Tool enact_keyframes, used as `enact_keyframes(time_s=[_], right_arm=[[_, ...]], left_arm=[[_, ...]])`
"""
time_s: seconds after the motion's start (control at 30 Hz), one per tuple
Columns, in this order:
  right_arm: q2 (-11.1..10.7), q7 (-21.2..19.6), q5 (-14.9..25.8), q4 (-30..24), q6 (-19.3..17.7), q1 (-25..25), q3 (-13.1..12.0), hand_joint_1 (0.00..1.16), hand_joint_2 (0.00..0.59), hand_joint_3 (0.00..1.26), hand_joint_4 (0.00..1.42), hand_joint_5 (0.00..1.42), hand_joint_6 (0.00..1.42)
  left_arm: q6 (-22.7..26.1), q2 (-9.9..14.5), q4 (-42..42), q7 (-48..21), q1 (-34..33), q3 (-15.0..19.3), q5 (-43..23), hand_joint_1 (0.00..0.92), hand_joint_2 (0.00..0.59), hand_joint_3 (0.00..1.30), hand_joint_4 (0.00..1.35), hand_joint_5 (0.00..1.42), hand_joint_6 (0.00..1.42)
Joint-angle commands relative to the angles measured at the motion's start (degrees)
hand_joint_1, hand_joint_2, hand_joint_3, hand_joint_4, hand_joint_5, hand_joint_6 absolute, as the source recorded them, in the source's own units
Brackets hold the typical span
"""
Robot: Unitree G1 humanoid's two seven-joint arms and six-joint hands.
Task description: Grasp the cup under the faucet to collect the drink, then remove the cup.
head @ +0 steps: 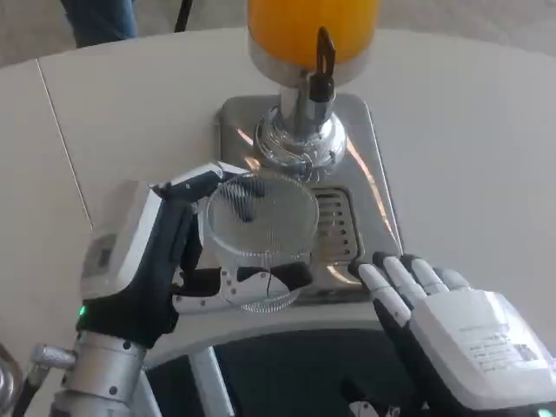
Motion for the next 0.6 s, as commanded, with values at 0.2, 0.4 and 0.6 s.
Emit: enact_keyframes(time_s=[0.2, 0.4, 0.6], right_arm=[[-0.2, 3.2, 0.4, -2.4, 0.3, -0.6, -0.9, 0.55, 0.404, 0.05, 0.0, 0.0, 0.05], [-0.2, 5.7, 0.8, -3.9, 0.4, -1.3, -2.3, 0.55, 0.404, 0.05, 0.0, 0.0, 0.05], [-0.5, 7.6, 1.7, -5.3, 0.3, -1.0, -3.7, 0.55, 0.404, 0.05, 0.0, 0.0, 0.05]], left_arm=[[0.7, -1.9, 7.6, 5.9, -5.9, -4.5, 3.4, 0.548, 0.057, 0.94, 1.16, 1.35, 1.42], [2.3, -3.3, 14.8, 9.9, -10.6, -7.8, 5.6, 0.55, 0.058, 0.94, 1.16, 1.35, 1.42], [3.8, -4.8, 21.0, 13.6, -15.3, -10.6, 7.1, 0.551, 0.059, 0.94, 1.16, 1.35, 1.42]])
